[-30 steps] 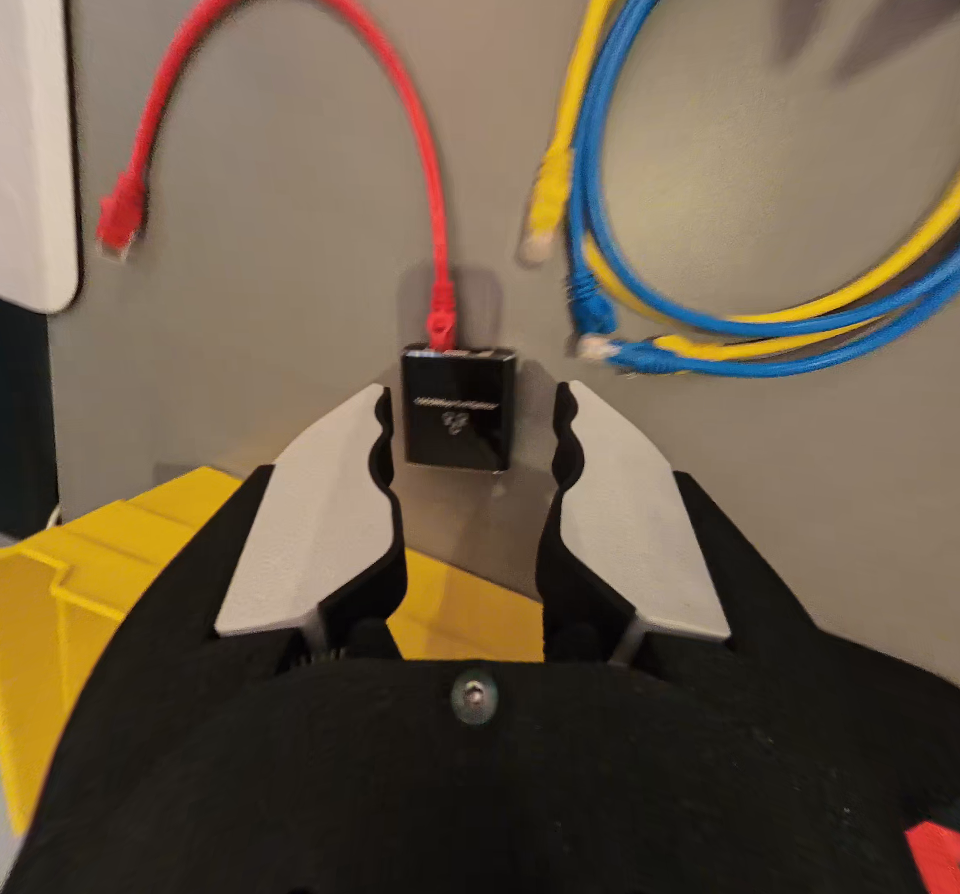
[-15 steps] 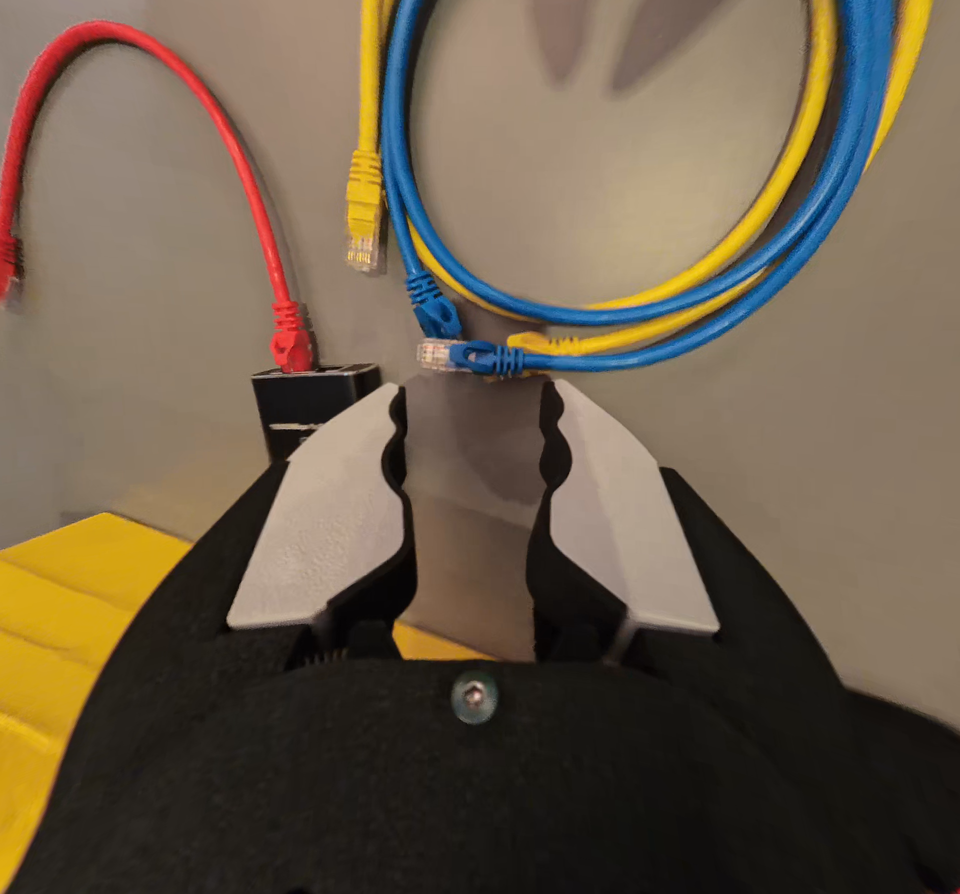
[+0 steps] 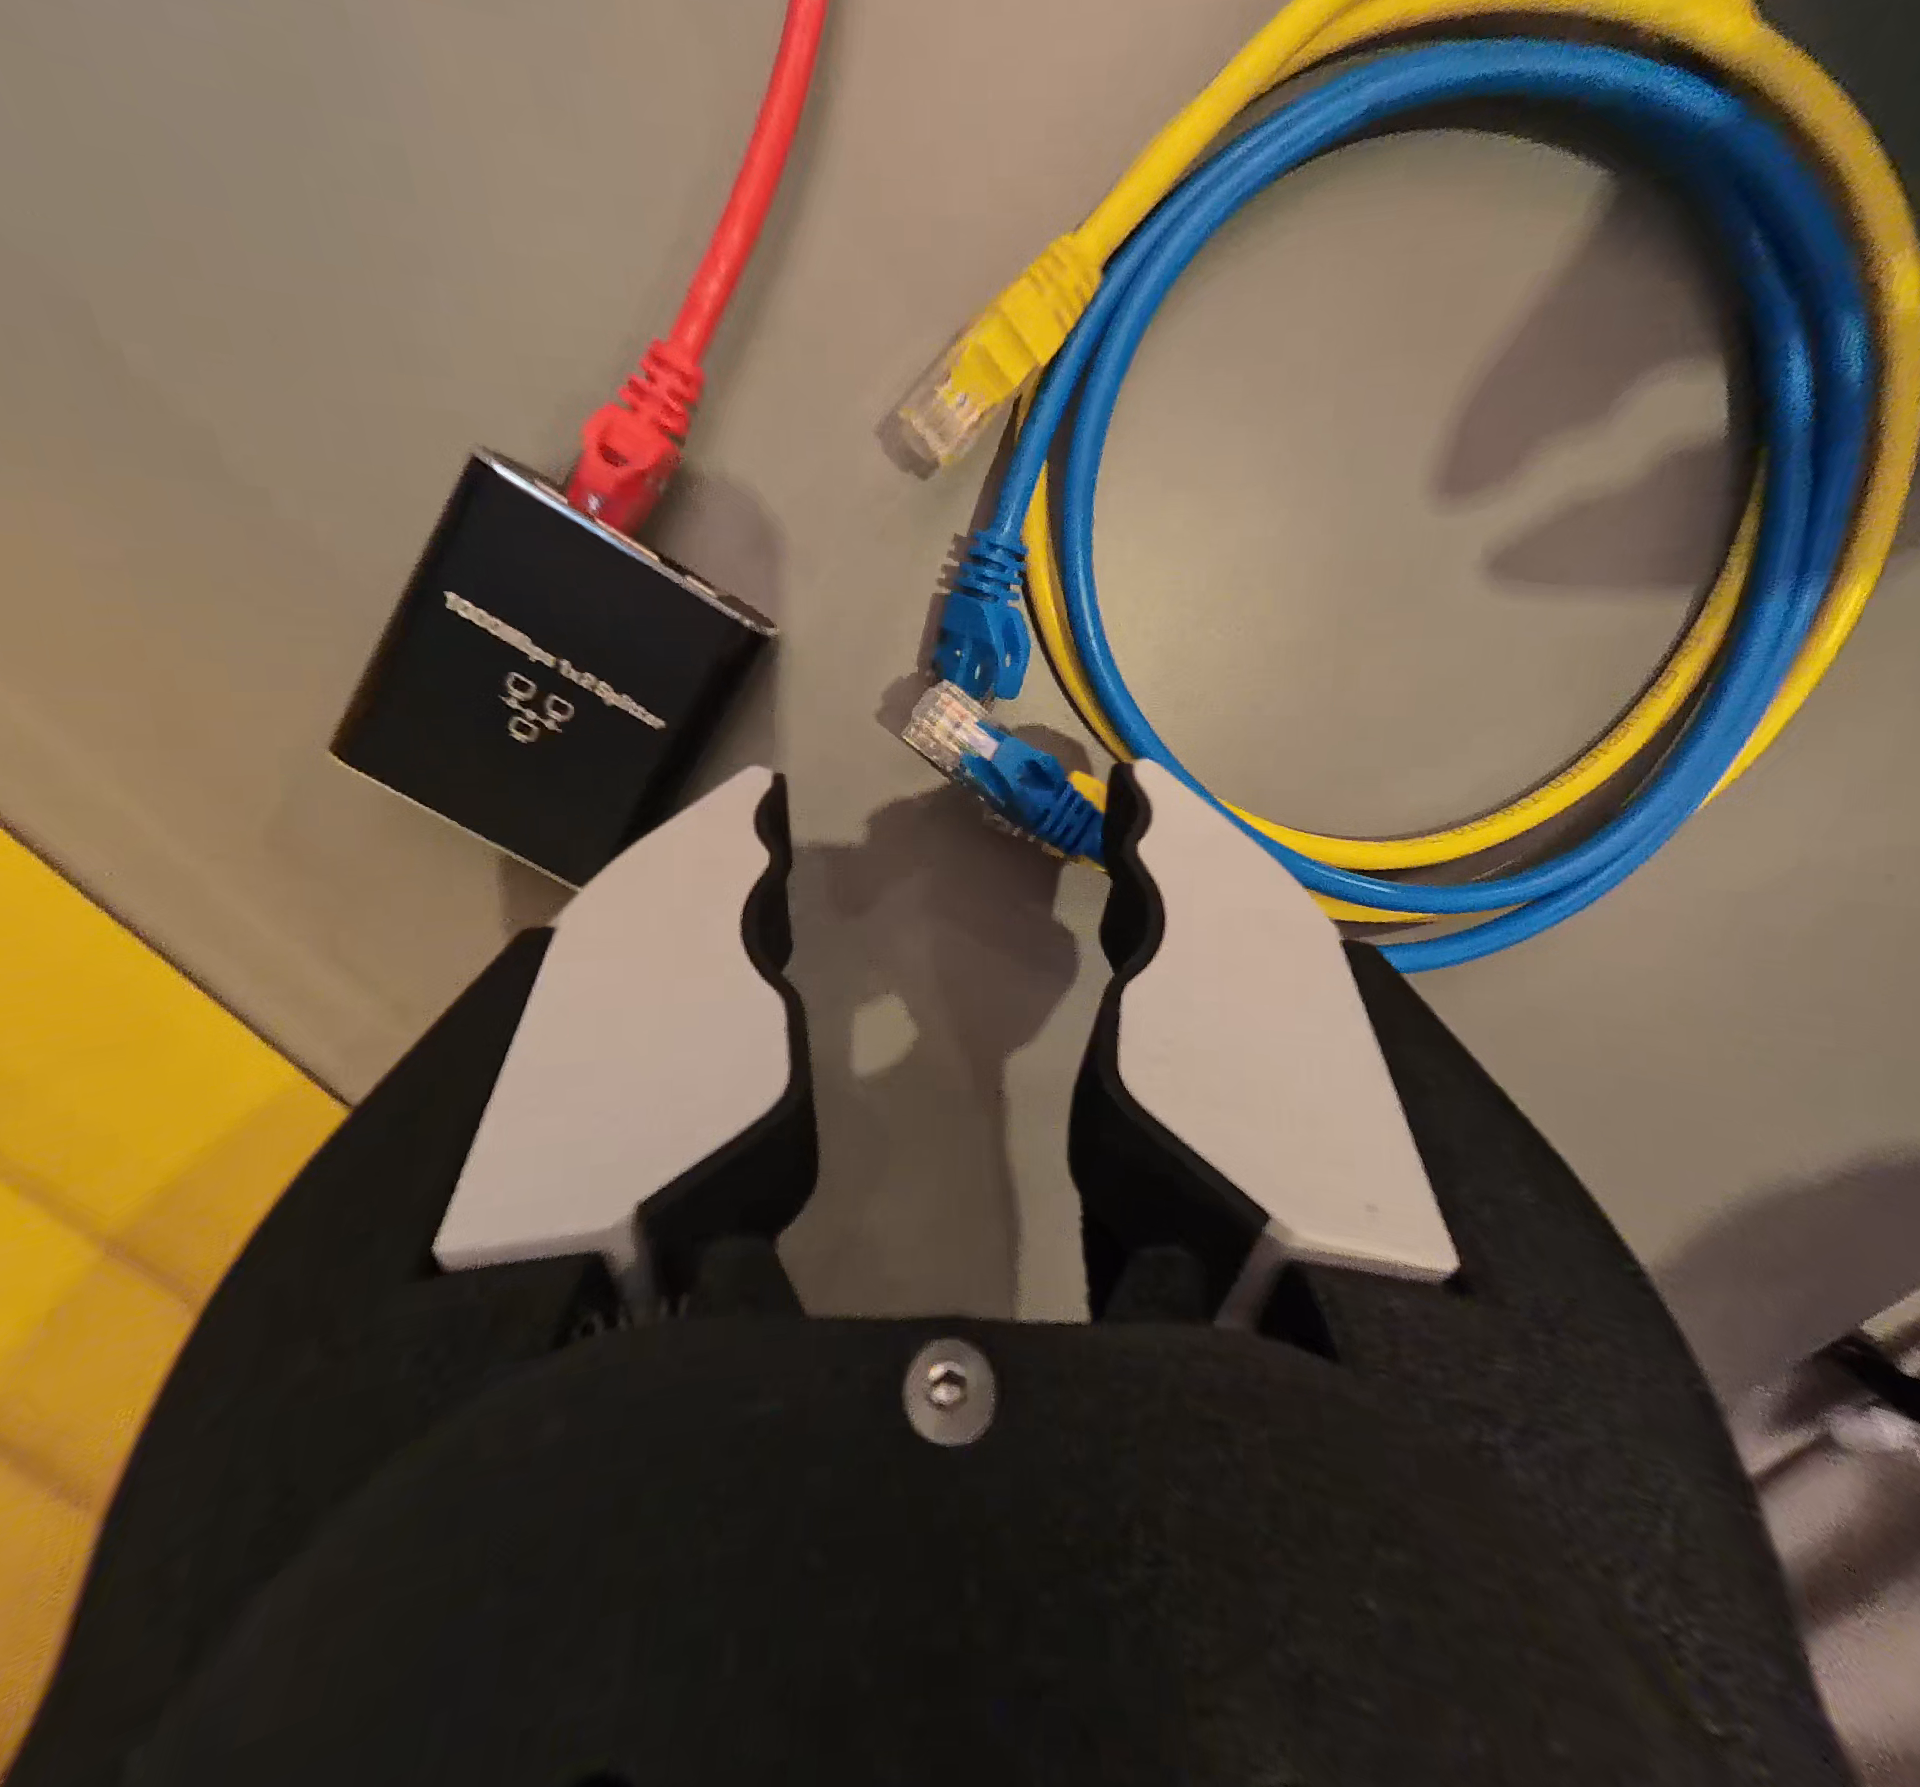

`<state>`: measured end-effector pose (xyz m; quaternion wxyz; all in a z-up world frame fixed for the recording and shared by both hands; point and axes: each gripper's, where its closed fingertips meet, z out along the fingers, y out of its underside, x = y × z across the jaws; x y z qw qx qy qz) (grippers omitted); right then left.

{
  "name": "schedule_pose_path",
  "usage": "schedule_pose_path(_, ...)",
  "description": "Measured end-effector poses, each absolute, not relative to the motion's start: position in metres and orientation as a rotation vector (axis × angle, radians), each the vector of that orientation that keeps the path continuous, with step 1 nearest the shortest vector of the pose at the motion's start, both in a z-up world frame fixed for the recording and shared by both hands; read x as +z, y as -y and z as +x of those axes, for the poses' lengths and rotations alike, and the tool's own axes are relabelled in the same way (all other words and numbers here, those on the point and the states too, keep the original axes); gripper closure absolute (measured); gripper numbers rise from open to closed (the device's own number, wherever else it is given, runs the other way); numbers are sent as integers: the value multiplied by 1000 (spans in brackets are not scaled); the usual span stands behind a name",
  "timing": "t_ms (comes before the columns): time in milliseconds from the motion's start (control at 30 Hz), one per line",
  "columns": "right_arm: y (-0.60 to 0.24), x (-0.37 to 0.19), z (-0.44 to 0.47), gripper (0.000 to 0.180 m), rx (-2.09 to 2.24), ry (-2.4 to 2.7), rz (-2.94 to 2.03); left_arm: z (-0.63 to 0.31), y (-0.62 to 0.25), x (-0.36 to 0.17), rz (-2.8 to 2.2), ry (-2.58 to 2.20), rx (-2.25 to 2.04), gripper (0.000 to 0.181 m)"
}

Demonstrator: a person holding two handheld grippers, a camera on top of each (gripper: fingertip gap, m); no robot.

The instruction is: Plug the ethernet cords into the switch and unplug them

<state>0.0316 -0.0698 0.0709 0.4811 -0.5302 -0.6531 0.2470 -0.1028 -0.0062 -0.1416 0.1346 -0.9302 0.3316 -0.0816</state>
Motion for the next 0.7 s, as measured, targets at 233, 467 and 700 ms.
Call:
schedule_pose_path(233, 72, 71, 26, 167, 627, 1597, -1277, -94, 14, -146, -2700, -989, -377, 156)
schedule_pose_path(467, 47, 58, -14, 167, 675, 1554, -1372, -101, 1, -75, -2454, -755, -494, 160)
schedule_pose_path(700, 30, 43, -97, 161, 945, 1310, -1615, -124, -12, -26, -2328, -589, -567, 170)
